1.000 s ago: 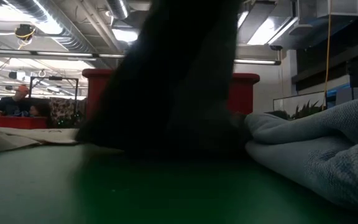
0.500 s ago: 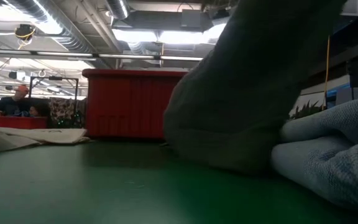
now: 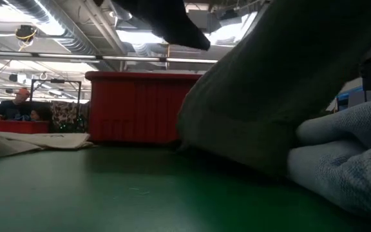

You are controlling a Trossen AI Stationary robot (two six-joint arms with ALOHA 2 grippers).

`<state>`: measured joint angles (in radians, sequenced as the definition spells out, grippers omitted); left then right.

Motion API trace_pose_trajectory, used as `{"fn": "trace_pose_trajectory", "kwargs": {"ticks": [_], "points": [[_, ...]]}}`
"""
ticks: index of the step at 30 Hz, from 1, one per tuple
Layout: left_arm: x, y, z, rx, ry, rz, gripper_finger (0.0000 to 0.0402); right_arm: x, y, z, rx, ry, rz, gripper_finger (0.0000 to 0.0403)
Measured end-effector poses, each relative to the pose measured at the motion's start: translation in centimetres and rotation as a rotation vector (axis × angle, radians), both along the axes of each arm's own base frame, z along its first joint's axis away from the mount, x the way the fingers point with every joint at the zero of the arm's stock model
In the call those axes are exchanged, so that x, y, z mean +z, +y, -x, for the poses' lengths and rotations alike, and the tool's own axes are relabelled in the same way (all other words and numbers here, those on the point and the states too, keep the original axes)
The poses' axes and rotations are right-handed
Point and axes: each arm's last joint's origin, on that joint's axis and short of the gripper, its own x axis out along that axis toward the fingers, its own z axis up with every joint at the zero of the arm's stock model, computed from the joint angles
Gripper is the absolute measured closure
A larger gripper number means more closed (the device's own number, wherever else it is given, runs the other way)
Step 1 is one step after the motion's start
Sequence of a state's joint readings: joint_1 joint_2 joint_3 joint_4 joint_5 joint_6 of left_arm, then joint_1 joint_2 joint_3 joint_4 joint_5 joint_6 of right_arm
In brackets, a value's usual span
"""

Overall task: Fold Laundry from Bin
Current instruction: Fold the green shirt

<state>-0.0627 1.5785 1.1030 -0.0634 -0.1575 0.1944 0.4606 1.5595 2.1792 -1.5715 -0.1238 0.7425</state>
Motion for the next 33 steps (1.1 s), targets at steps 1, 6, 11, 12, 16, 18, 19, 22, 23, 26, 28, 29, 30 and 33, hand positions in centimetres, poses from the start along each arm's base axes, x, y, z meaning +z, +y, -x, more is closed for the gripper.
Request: {"fn": "trace_pose_trajectory", "kwargs": {"ticks": [1, 6, 11, 12, 16, 18, 19, 22, 23, 26, 28, 29, 30, 33], "points": [[-0.2, 0.1, -0.1, 0.004, 0.005, 0.0, 0.0271, 0.0, 0.4, 0.2, 0.008, 0.005, -0.005, 0.0395], [-1.0, 0.6, -0.7, -0.005, 0.015, 0.015, 0.0275, -0.2, 2.0, 0.8, 0.025, -0.008, 0.039, 0.0386], [-1.7, 0.6, -2.2, -0.096, -0.068, 0.071, 0.0276, -0.3, 2.7, 1.1, 0.041, -0.016, 0.056, 0.0386], [-1.9, 0.6, -2.6, -0.108, -0.098, 0.075, 0.0276, -0.3, 2.6, 1.0, 0.034, -0.019, 0.063, 0.0388], [-2.6, 0.5, -3.7, -0.147, -0.17, 0.043, 0.0276, -0.4, 2.7, 0.9, 0.03, -0.02, 0.069, 0.0392], [-3.0, 0.5, -4.1, -0.148, -0.193, 0.036, 0.0276, -0.4, 2.7, 0.9, 0.031, -0.02, 0.07, 0.0389], [-3.3, 0.5, -4.4, -0.147, -0.211, 0.034, 0.0276, -0.4, 2.7, 0.9, 0.031, -0.021, 0.07, 0.0388], [-4.0, 0.7, -5.0, -0.143, -0.234, 0.031, 0.0276, -0.4, 2.7, 0.9, 0.031, -0.02, 0.07, 0.0386], [-4.3, 0.8, -5.1, -0.14, -0.234, 0.031, 0.0276, -0.4, 2.7, 0.9, 0.031, -0.021, 0.07, 0.0387], [-5.2, 1.2, -5.4, -0.131, -0.208, 0.031, 0.0276, -0.4, 2.7, 0.9, 0.031, -0.021, 0.071, 0.0391], [-5.7, 1.5, -5.5, -0.123, -0.194, 0.031, 0.0276, -0.4, 2.7, 0.9, 0.03, -0.021, 0.072, 0.0391], [-6.0, 1.7, -5.6, -0.119, -0.192, 0.031, 0.0276, -0.4, 2.7, 0.9, 0.03, -0.021, 0.072, 0.039], [-6.1, 1.8, -5.7, -0.115, -0.195, 0.031, 0.0276, -0.4, 2.7, 0.9, 0.03, -0.021, 0.072, 0.0389], [-7.0, 2.2, -5.9, -0.106, -0.172, 0.032, 0.0276, -0.4, 2.7, 0.9, 0.03, -0.022, 0.072, 0.0388]]}}
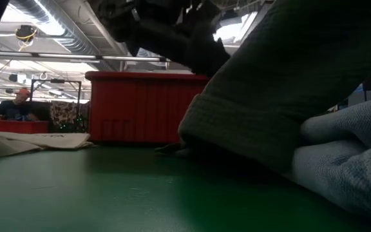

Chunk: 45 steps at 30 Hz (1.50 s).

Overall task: Fold Laundry from Bin
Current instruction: Fold the green shirt

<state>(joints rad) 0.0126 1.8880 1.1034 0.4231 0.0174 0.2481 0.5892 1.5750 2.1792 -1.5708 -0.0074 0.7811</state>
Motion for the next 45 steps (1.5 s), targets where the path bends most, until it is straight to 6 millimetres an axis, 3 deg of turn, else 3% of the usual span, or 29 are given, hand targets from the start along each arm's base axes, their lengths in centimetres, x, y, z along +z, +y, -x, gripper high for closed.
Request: {"fn": "trace_pose_trajectory", "kwargs": {"ticks": [11, 14, 18, 23, 27, 32, 39, 45], "points": [[-1.7, 0.1, -0.7, 0.001, -0.009, 0.011, 0.028, 0.0, 0.0, 0.0, 0.0, -0.001, 0.001, 0.039], [-1.7, 0.1, -0.7, 0.001, -0.009, 0.011, 0.0307, 0.0, 0.0, 0.0, -0.001, -0.001, 0.002, 0.0389], [-1.6, 0.0, -0.7, 0.0, -0.011, 0.012, 0.0381, 0.0, 0.0, 0.0, -0.008, -0.009, 0.013, 0.0388], [-1.0, -0.1, -0.4, 0.002, 0.004, 0.021, 0.0399, 0.0, -0.3, -0.2, -0.035, -0.056, 0.086, 0.0388], [1.8, 0.0, 1.3, 0.035, 0.061, 0.007, 0.04, 0.1, -0.5, -0.2, -0.026, -0.103, 0.16, 0.0387], [7.1, -0.1, 5.0, 0.118, 0.094, -0.036, 0.0401, 0.9, -1.5, 0.7, -0.027, -0.204, 0.292, 0.0387], [15.3, -1.2, 12.2, 0.262, -0.041, -0.127, 0.0401, 2.9, -5.3, 2.2, -0.268, -0.384, 0.476, 0.0387], [20.0, -2.3, 18.1, 0.332, -0.214, -0.114, 0.0401, 5.5, -7.5, 2.5, -0.411, -0.593, 0.421, 0.0387]]}}
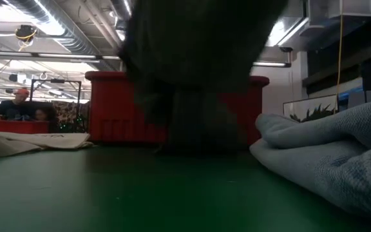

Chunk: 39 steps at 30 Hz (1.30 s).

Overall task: Fold Laundry from Bin
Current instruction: Fold the green shirt

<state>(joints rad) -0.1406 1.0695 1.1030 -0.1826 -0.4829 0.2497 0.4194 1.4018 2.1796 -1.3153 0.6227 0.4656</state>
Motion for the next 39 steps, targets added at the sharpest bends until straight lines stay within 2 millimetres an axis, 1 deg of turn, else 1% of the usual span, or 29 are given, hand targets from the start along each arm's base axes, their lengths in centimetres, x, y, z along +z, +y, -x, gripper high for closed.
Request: {"fn": "trace_pose_trajectory", "kwargs": {"ticks": [5, 10, 15, 19, 26, 28, 31, 35, 39], "points": [[2.4, -0.4, 3.8, 0.023, -0.111, -0.02, 0.0401, 2.2, -0.7, 0.0, 0.045, -0.199, -0.052, 0.0387], [3.8, -0.2, 7.0, 0.087, -0.192, -0.013, 0.0401, 3.7, -1.6, -0.6, 0.078, -0.338, -0.065, 0.0387], [4.5, 0.1, 9.4, 0.121, -0.246, 0.006, 0.0401, 3.7, -3.0, -2.4, 0.121, -0.361, -0.099, 0.0387], [5.0, 0.4, 11.1, 0.165, -0.273, 0.0, 0.0401, 3.4, -4.2, -4.3, 0.163, -0.362, -0.133, 0.0387], [5.7, 1.2, 14.0, 0.258, -0.316, -0.004, 0.0401, 3.3, -6.6, -7.6, 0.249, -0.436, -0.161, 0.0387], [5.7, 1.3, 14.5, 0.248, -0.332, 0.009, 0.0401, 3.3, -7.1, -7.9, 0.269, -0.443, -0.191, 0.0387], [5.5, 1.1, 14.7, 0.222, -0.317, 0.015, 0.0401, 2.9, -7.7, -7.8, 0.281, -0.401, -0.246, 0.0387], [4.2, 0.7, 14.4, 0.151, -0.222, 0.045, 0.0402, 1.5, -7.5, -7.2, 0.263, -0.25, -0.318, 0.0387], [2.2, -0.1, 13.6, 0.043, -0.094, 0.166, 0.0402, -0.2, -6.6, -6.2, 0.212, -0.048, -0.411, 0.0387]]}}
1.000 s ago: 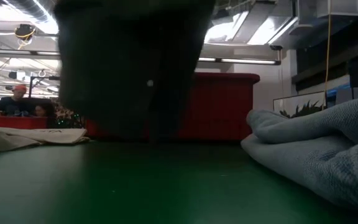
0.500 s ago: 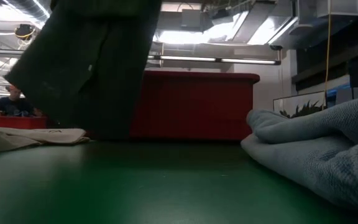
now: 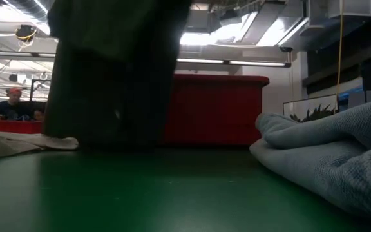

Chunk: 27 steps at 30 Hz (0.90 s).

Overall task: Fold Laundry from Bin
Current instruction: Fold the green shirt

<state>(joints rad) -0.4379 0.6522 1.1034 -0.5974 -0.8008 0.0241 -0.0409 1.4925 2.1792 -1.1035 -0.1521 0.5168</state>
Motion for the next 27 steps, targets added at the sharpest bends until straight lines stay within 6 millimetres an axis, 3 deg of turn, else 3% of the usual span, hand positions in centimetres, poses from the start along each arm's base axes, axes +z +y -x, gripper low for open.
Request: {"fn": "trace_pose_trajectory", "kwargs": {"ticks": [5, 10, 19, 27], "points": [[-2.4, -1.1, -1.2, -0.118, 0.186, 0.188, 0.0401, -2.1, 1.3, 1.2, -0.055, 0.258, -0.032, 0.0387], [-4.5, -2.8, -4.3, -0.103, 0.362, 0.286, 0.0401, -3.5, 1.6, 2.6, -0.162, 0.458, -0.016, 0.0387], [-9.4, -5.6, -11.7, -0.001, 0.6, 0.198, 0.0401, -4.5, 0.7, 2.7, -0.29, 0.505, 0.048, 0.0387], [-14.7, -6.6, -17.3, 0.073, 0.724, 0.16, 0.0402, -7.5, -1.0, 1.5, -0.316, 0.639, 0.1, 0.0387]]}}
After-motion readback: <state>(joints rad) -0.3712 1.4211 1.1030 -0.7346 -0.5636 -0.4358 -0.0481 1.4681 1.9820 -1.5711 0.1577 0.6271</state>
